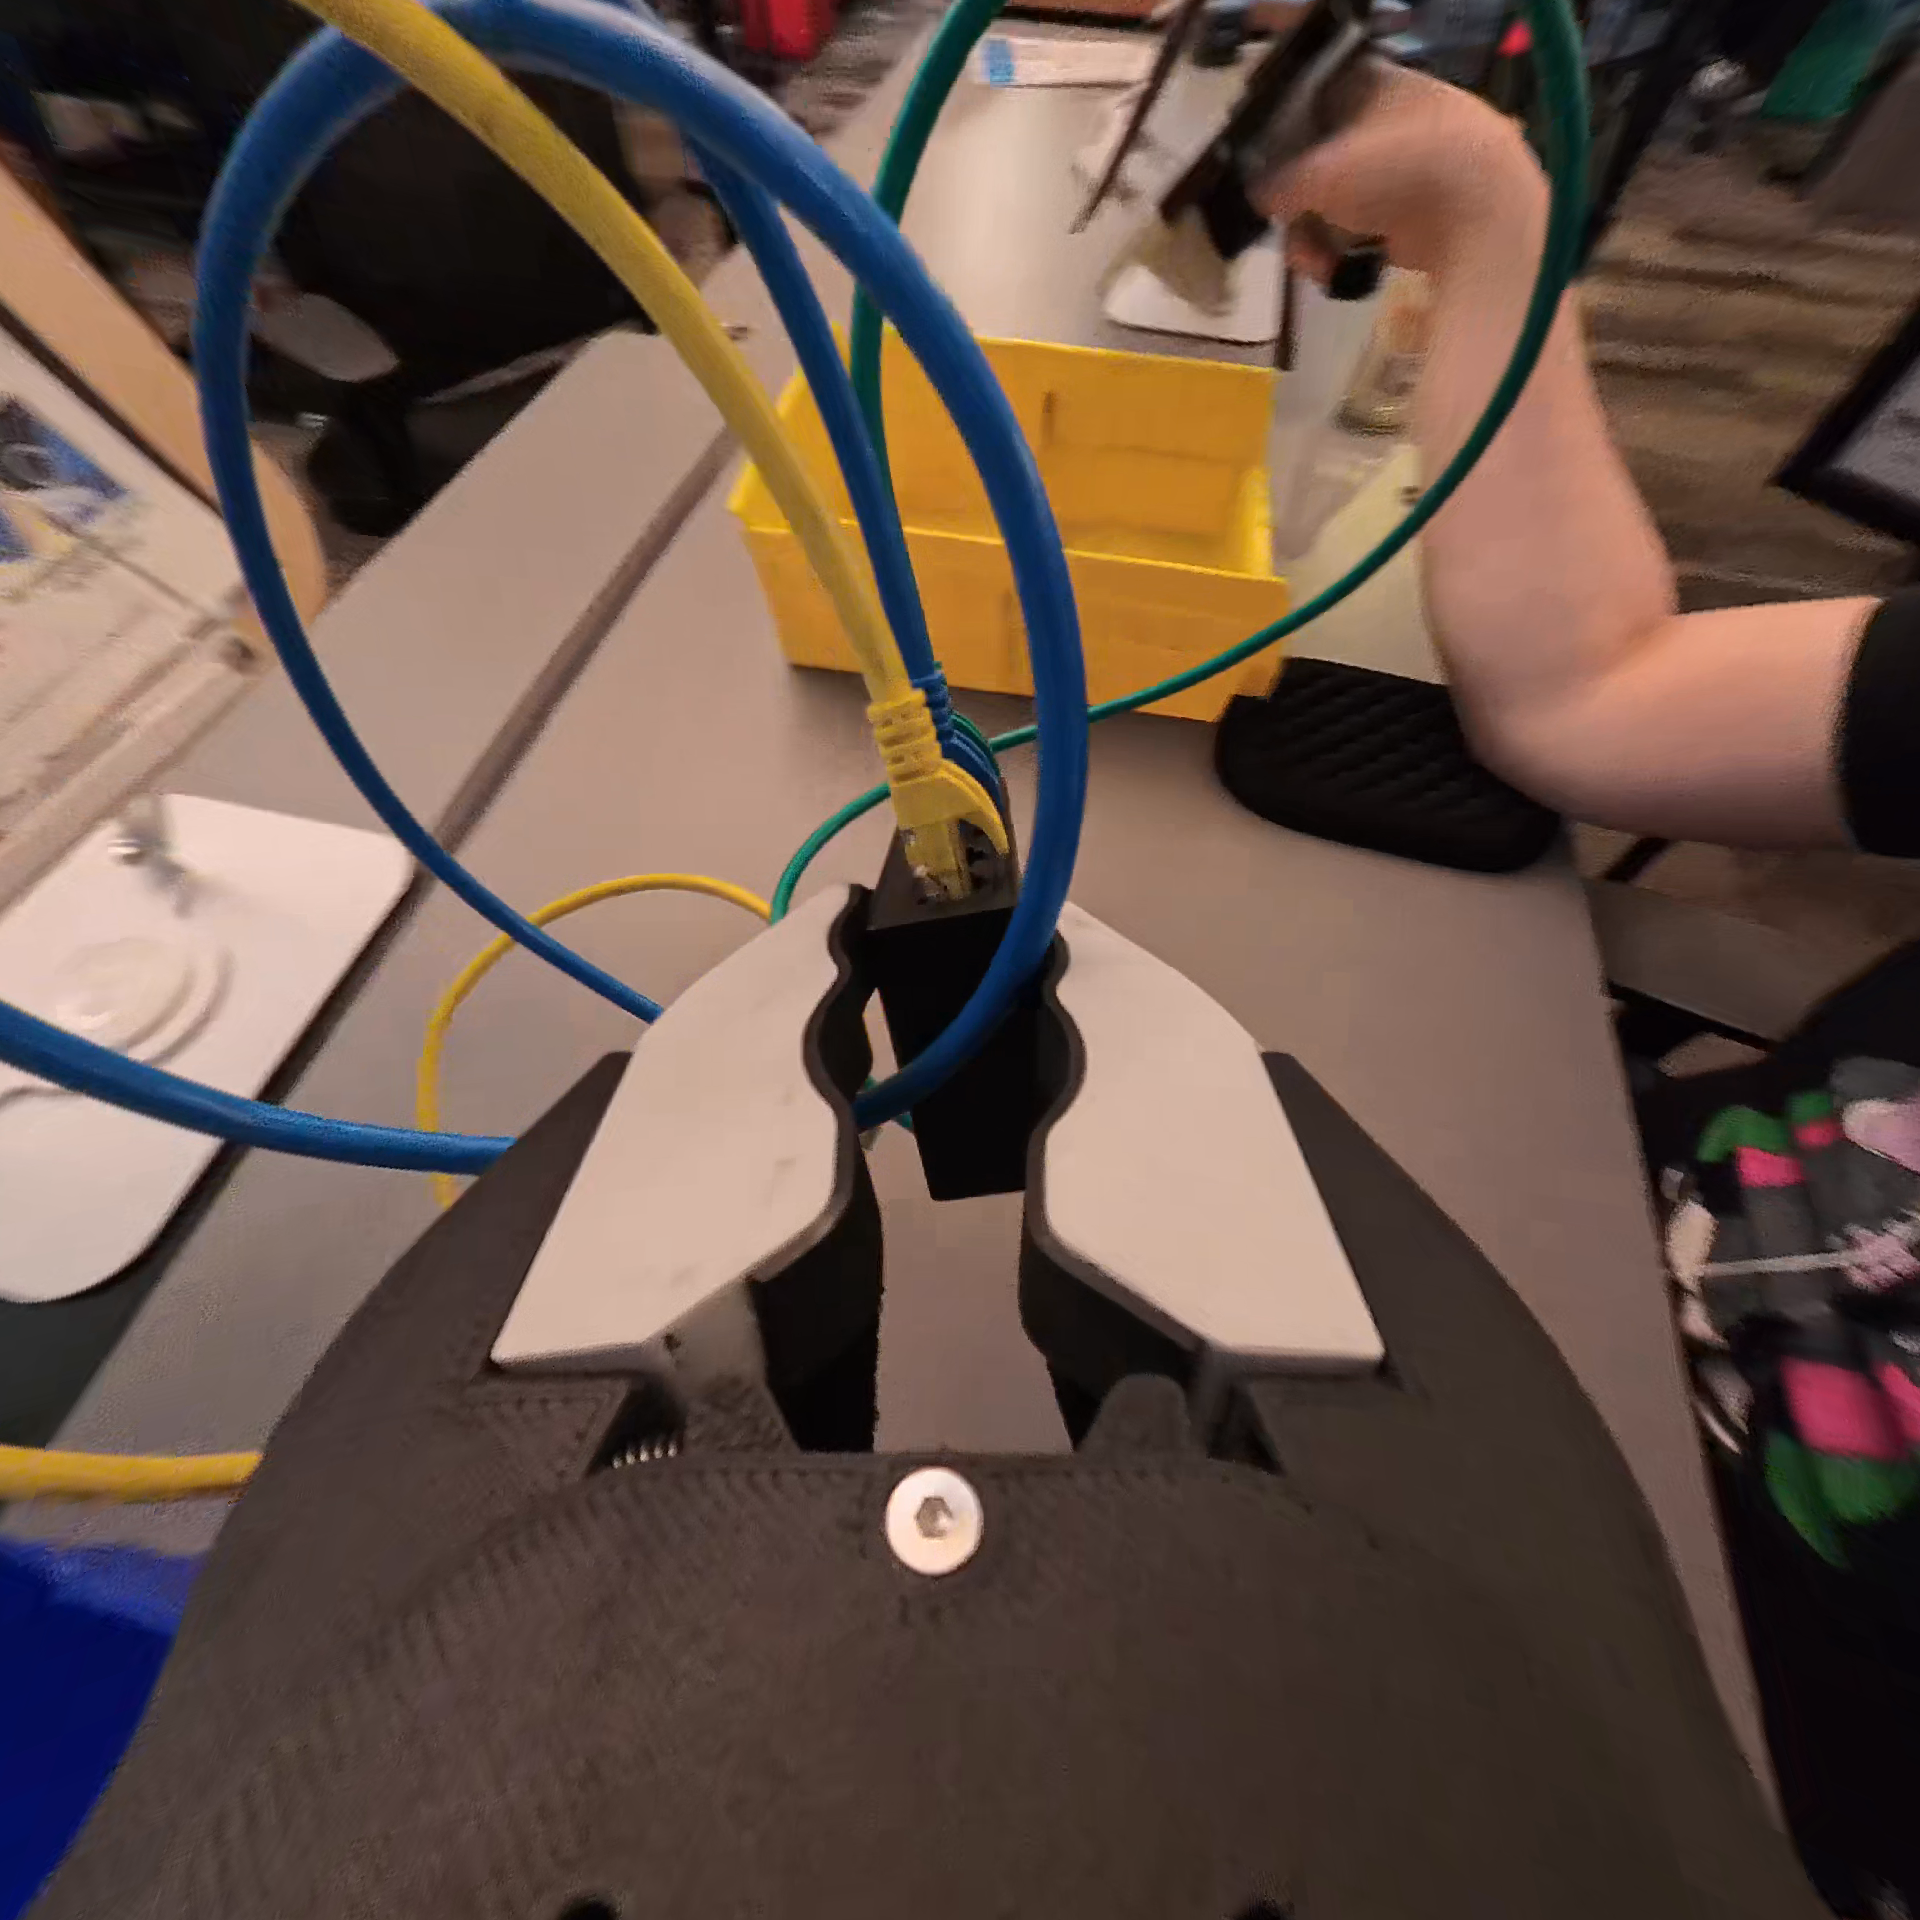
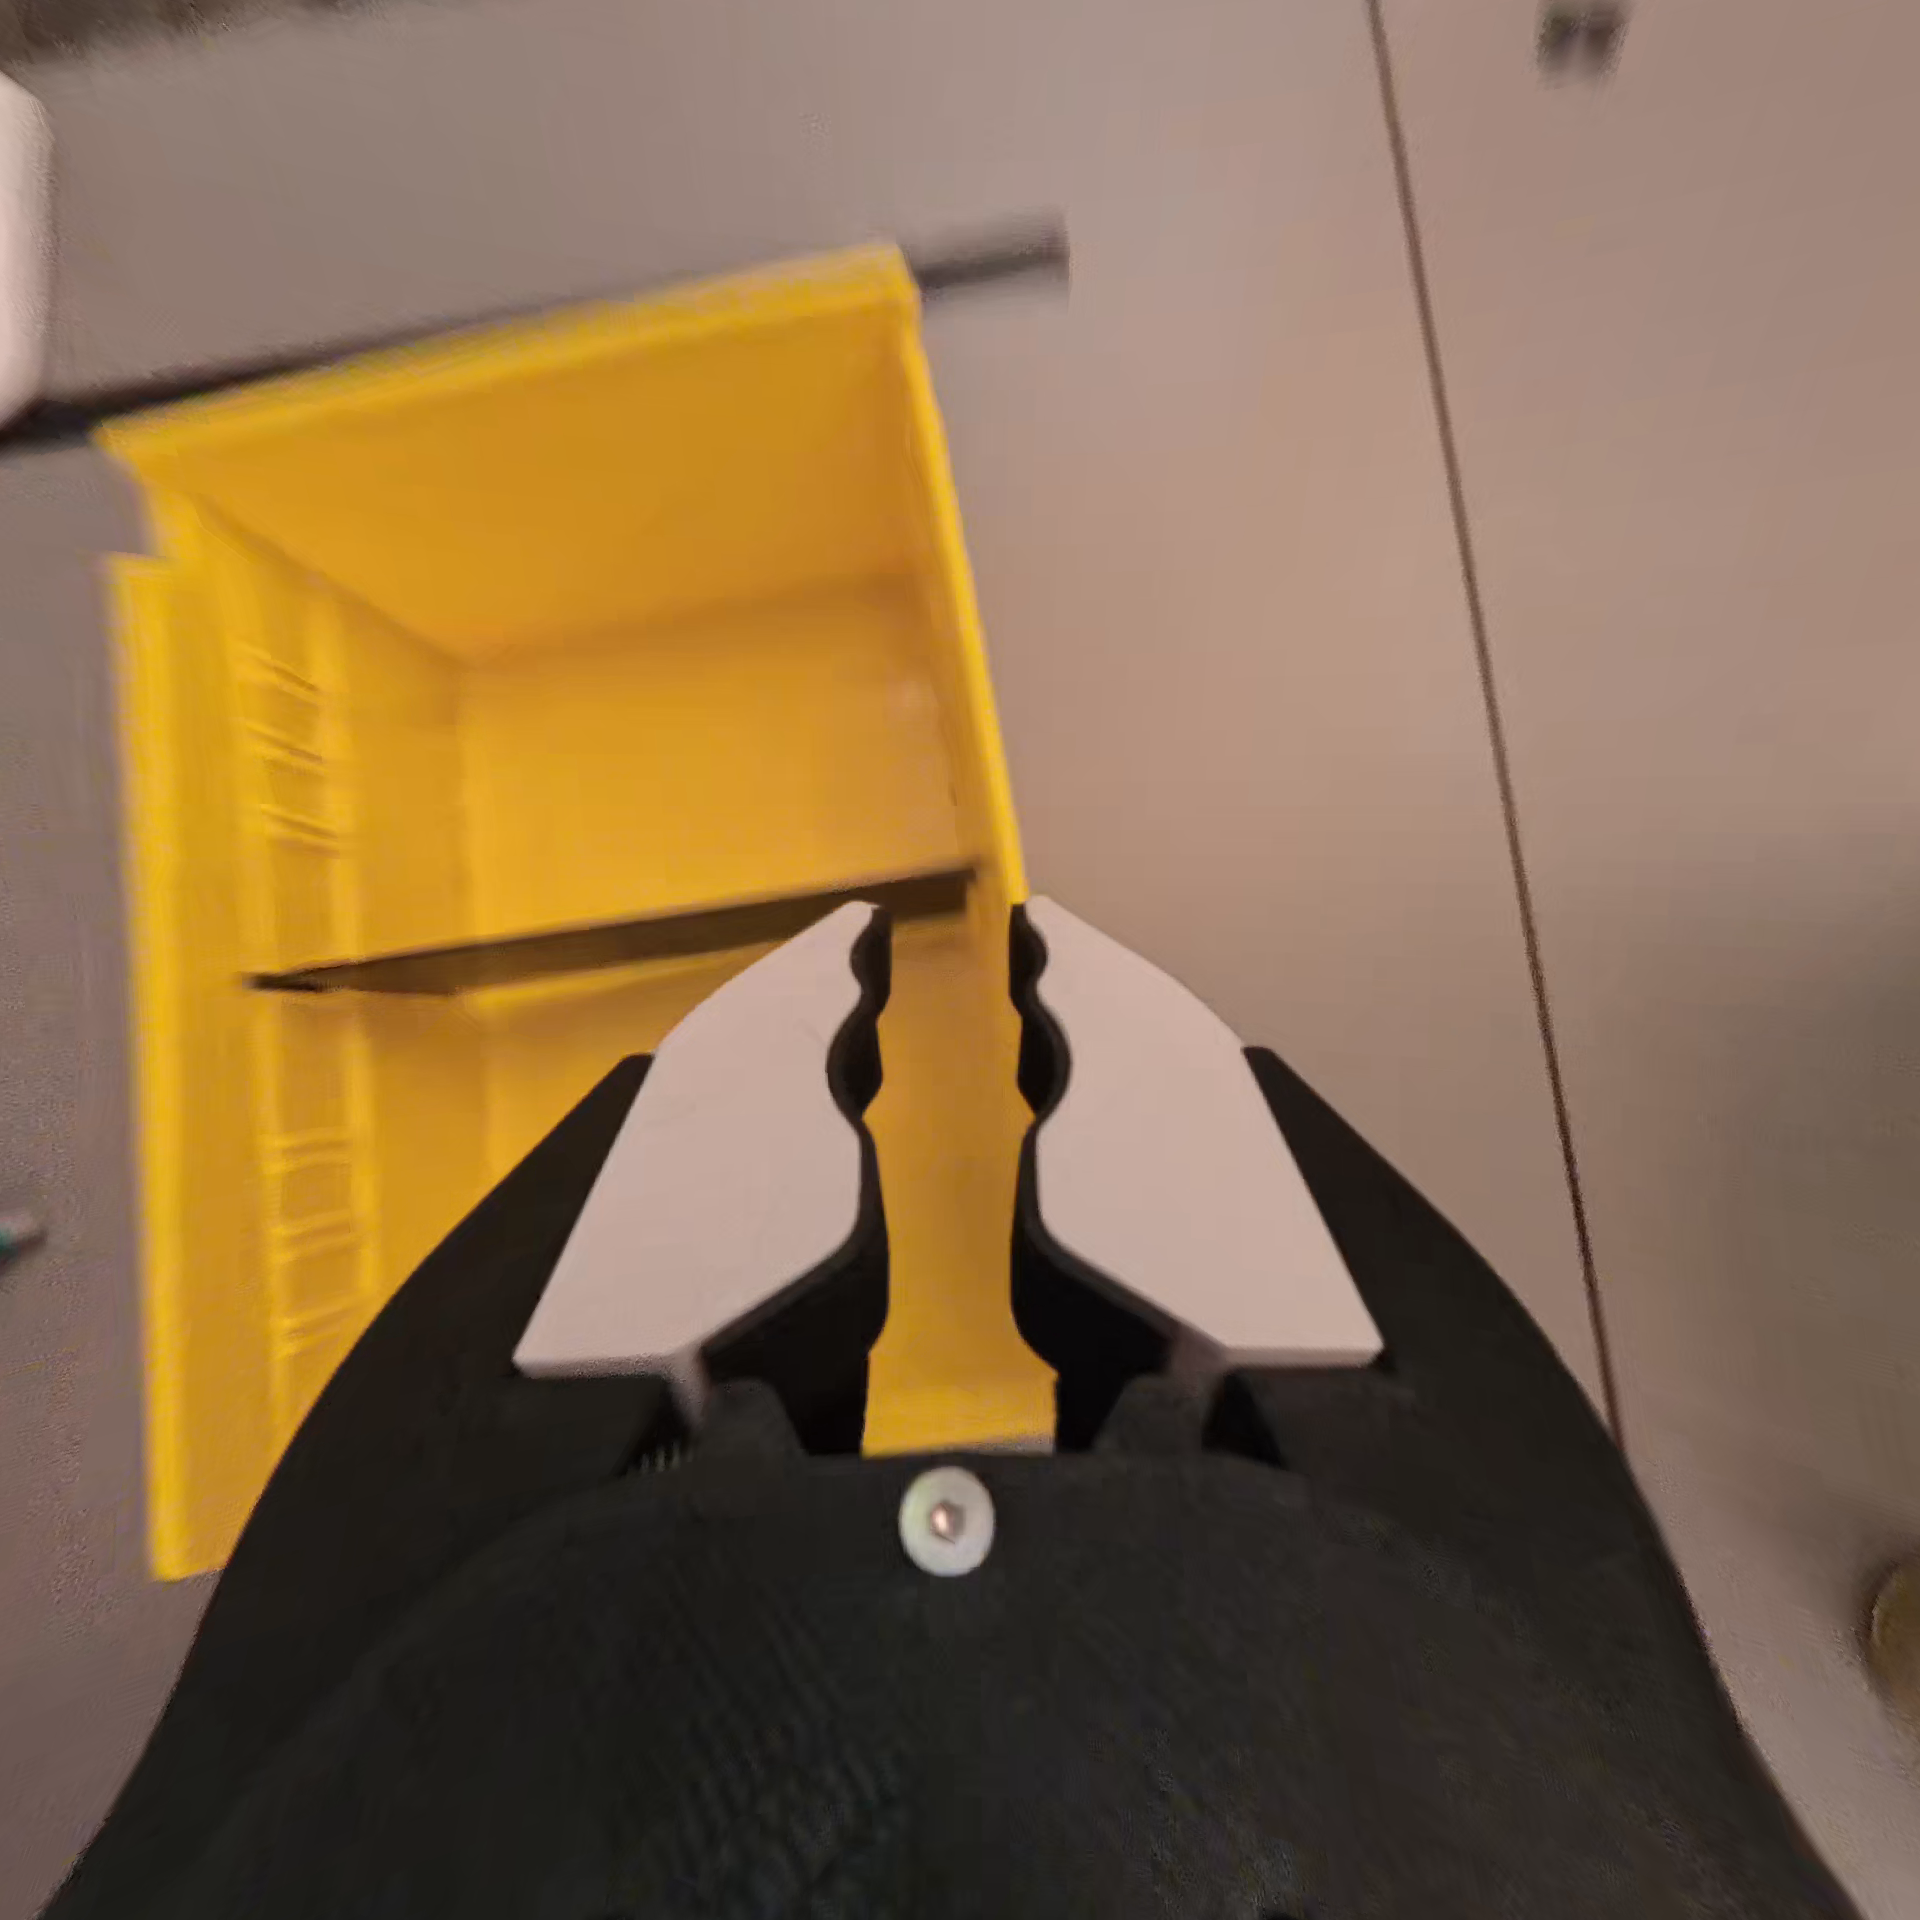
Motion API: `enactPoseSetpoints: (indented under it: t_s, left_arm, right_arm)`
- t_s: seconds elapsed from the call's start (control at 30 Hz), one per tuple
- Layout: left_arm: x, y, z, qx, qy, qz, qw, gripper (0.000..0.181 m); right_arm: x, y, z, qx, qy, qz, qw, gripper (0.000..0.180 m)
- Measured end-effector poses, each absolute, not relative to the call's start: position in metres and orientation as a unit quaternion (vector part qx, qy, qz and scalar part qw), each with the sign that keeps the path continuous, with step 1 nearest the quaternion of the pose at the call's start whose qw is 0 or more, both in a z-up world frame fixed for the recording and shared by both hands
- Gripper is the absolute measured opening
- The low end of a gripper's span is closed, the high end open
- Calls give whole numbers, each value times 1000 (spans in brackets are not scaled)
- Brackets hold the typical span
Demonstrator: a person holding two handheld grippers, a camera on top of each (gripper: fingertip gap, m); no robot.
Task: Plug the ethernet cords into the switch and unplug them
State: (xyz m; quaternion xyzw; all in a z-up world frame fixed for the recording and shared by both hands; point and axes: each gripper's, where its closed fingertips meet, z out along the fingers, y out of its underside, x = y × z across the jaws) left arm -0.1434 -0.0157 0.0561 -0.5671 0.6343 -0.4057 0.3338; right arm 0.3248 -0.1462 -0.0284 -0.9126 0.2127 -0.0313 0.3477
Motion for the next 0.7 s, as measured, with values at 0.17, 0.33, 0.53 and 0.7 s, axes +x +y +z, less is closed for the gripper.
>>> enactPoseSetpoints:
  t_s: [0.17, 0.33, 0.53, 0.7]
  left_arm:
    - [-154, -30, 58, -550, 630, -484, 258, 27]
    - [-161, -31, 66, -556, 605, -520, 232, 27]
    - [-164, -42, 66, -532, 625, -532, 211, 27]
    - [-149, -47, 49, -536, 635, -527, 178, 26]
  right_arm:
    - [164, -80, 120, -708, -212, -48, 672, 23]
    - [-21, -72, 95, -570, -472, 171, 651, 39]
    - [-92, -48, 59, -620, -402, 435, 514, 52]
    - [-140, -47, 25, -654, -391, 491, 421, 53]
